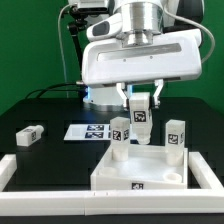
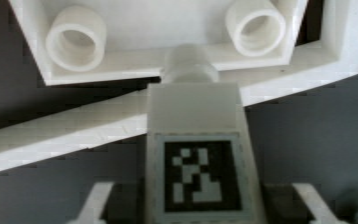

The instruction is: Assemble square table

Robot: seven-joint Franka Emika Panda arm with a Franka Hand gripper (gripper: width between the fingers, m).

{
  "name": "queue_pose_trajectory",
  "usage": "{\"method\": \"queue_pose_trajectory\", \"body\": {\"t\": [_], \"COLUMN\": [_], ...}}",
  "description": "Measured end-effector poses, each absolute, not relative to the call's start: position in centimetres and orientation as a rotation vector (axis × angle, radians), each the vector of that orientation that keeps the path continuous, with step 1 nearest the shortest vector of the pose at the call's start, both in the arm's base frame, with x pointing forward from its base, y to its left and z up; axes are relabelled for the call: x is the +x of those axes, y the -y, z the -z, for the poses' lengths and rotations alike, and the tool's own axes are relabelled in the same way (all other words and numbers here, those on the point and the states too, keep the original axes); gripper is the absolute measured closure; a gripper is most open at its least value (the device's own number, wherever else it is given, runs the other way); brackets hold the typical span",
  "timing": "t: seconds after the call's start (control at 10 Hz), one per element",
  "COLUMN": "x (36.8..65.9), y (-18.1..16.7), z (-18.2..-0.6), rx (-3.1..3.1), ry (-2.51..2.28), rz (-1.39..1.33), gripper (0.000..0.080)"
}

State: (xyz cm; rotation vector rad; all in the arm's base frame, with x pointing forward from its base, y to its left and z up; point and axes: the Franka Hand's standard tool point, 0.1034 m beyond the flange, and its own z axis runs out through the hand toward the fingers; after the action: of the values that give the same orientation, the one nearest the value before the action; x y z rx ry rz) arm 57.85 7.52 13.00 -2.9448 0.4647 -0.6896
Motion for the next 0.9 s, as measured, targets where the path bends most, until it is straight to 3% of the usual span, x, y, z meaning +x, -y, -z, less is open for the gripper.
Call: {"method": "queue_pose_trajectory", "body": {"t": [0.1,0.4,0.9], "x": [58.4,59.6,59.6], "y": [-8.9,-7.9,-9.3], "z": [-12.3,-11.1,-10.8], "rx": [-2.981,-3.038,-3.021], "ry": [-0.418,-0.386,-0.439], "rz": [0.657,0.706,0.708], "gripper": [0.0509,0.0509,0.0509]}}
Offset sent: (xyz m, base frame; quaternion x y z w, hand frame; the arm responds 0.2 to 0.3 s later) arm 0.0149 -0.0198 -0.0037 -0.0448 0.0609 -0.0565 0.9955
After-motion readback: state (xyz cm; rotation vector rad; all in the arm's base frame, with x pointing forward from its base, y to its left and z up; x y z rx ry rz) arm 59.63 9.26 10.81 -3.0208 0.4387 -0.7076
